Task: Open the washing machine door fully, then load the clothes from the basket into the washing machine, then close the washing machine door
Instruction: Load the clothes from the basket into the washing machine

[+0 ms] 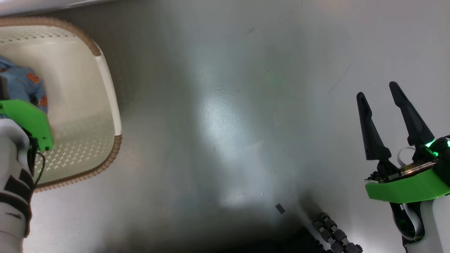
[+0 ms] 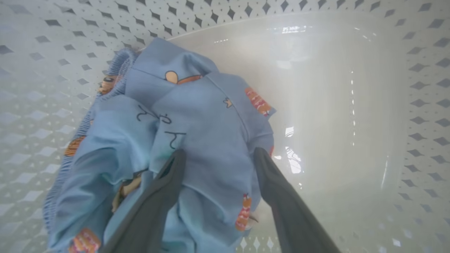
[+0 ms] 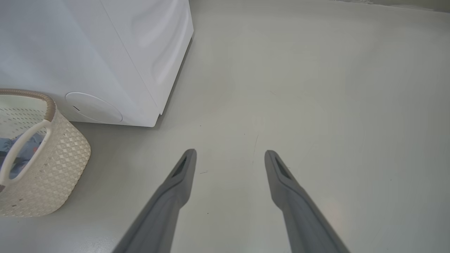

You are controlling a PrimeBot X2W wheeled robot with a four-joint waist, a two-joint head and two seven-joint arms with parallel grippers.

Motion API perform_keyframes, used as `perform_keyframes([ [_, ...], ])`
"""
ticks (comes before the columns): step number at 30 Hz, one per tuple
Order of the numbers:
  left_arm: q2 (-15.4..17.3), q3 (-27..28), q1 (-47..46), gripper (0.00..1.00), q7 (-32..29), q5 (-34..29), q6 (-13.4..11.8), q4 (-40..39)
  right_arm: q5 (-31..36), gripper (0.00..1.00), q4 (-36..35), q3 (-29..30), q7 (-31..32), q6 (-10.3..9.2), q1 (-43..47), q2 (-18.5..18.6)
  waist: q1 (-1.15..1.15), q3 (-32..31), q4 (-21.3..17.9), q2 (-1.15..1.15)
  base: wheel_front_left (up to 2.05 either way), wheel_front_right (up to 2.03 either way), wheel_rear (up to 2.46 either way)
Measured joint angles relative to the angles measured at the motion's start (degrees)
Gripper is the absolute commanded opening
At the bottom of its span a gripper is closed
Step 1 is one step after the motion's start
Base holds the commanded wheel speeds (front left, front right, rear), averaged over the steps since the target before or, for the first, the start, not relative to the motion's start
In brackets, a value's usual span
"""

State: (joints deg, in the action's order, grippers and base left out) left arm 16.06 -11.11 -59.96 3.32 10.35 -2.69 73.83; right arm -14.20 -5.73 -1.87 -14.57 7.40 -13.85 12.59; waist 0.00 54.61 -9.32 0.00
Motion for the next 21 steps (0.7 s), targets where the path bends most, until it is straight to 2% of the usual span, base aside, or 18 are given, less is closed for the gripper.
perform_keyframes([
  [17, 2.5, -0.1, -1.2, 1.00, -1.3, 1.7, -0.6, 0.1, 0.1, 1.00, -2.0, 0.1, 0.0, 0.00, 0.1, 0.4, 0.00, 2.7, -0.4, 0.00, 0.00, 0.00, 0.00],
  [18, 2.5, 0.0, -1.2, 0.44, -1.4, 1.8, -0.6, 0.1, 0.1, 1.00, -2.0, 0.0, 0.0, 0.00, 0.1, 0.4, 0.00, 2.7, -0.4, 0.00, 0.00, 0.00, 0.00],
  [19, 2.5, 0.0, -1.2, 0.00, -1.4, 2.0, -0.5, 0.1, 0.1, 1.00, -2.0, 0.0, 0.0, 0.00, 0.1, 0.4, 0.00, 2.8, -0.4, 0.00, 0.00, 0.00, 0.00],
  [21, 2.5, 0.2, -1.2, 0.00, -1.6, 2.5, -0.5, 0.2, 0.2, 1.00, -2.0, -0.2, 0.0, 0.00, 0.1, 0.4, 0.00, 2.7, -0.4, 0.00, 0.00, 0.00, 0.00],
])
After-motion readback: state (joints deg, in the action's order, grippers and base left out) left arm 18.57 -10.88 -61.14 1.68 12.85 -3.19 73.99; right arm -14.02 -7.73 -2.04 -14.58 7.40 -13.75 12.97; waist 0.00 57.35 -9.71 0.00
